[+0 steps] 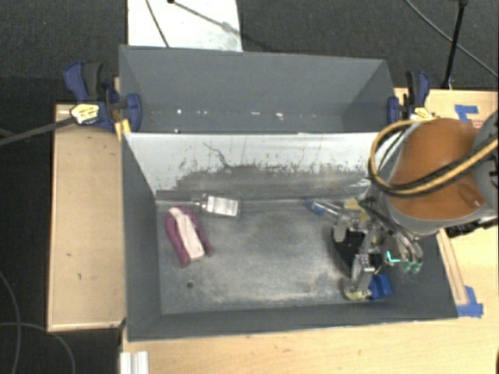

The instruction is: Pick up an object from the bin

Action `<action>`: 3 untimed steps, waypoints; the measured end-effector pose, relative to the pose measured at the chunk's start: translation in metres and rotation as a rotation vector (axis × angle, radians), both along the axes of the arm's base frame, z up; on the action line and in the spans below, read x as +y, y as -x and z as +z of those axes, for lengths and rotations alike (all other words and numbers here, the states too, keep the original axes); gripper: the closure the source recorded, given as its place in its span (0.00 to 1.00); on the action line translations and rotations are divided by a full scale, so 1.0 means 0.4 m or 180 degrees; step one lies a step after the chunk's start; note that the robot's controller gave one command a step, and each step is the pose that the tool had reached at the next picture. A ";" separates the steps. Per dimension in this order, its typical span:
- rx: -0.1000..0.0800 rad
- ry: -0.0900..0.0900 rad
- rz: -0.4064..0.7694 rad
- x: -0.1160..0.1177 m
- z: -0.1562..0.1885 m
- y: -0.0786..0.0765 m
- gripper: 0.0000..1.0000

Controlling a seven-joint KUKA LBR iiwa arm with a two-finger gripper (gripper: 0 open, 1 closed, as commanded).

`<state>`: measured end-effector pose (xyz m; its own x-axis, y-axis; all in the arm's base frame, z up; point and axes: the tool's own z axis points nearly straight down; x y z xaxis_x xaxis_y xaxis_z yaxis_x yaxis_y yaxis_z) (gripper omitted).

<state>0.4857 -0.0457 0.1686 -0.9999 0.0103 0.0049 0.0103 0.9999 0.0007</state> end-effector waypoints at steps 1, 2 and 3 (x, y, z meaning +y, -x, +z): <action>-0.0026 -0.0010 -0.0153 -0.115 -0.235 -0.094 0.00; -0.0029 -0.0001 -0.0132 -0.115 -0.229 -0.093 1.00; -0.0033 0.0000 -0.0126 -0.115 -0.229 -0.095 0.00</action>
Offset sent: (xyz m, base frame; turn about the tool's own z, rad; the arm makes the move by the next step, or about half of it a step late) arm 0.0356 -0.0469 -0.0929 0.0410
